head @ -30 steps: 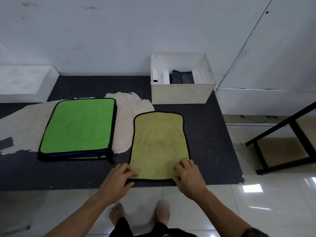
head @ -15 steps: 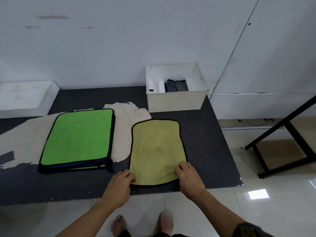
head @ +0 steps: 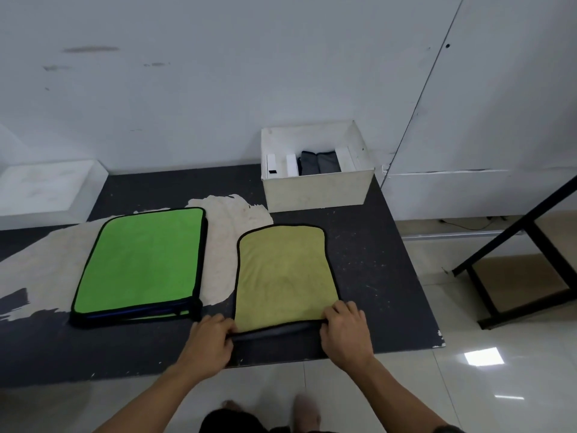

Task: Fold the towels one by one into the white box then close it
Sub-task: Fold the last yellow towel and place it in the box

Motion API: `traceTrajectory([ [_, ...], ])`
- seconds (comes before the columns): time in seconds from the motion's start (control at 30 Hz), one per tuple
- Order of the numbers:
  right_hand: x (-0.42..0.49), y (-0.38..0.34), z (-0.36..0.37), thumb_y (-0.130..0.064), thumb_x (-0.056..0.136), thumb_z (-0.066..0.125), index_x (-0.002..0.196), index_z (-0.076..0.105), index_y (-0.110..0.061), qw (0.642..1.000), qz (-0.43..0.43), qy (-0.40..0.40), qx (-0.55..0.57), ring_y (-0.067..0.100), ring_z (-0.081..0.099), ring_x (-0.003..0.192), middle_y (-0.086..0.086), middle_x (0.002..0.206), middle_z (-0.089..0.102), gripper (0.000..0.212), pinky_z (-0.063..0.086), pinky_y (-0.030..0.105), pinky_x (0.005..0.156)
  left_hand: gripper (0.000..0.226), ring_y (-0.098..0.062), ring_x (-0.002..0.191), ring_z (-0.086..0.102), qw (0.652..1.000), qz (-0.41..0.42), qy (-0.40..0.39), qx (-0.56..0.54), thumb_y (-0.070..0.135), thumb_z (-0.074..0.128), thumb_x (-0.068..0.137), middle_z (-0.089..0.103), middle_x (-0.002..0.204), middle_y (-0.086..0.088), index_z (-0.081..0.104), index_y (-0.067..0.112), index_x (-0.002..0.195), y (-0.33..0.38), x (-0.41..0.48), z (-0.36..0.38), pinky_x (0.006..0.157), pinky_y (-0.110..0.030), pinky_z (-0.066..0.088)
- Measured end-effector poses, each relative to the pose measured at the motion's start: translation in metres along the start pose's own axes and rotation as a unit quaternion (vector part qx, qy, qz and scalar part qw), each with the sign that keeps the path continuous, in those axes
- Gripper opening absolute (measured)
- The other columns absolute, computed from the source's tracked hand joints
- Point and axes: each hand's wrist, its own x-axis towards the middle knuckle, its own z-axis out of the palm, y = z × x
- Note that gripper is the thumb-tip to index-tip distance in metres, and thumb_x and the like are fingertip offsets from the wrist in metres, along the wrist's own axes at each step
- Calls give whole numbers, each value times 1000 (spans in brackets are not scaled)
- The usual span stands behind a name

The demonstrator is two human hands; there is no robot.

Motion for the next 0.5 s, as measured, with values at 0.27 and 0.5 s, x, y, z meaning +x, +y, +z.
traceTrajectory([
  [0.27,60,13,-34,-17,91,60,99,65,-17,974,89,-11,209,20,64,78,2,87,70,10,50,32,68,24,-1,88,62,946,-86,89,-299,3,63,86,69,91,11,68,26,88,9,44,-57,74,-12,42],
  [0.5,120,18,-56,-24,93,65,95,66,-18,943,170,12,288,10,56,81,-9,85,61,6,40,23,72,14,-17,84,66,901,-115,152,-389,13,68,88,69,89,2,66,22,97,7,99,-79,74,-29,53],
])
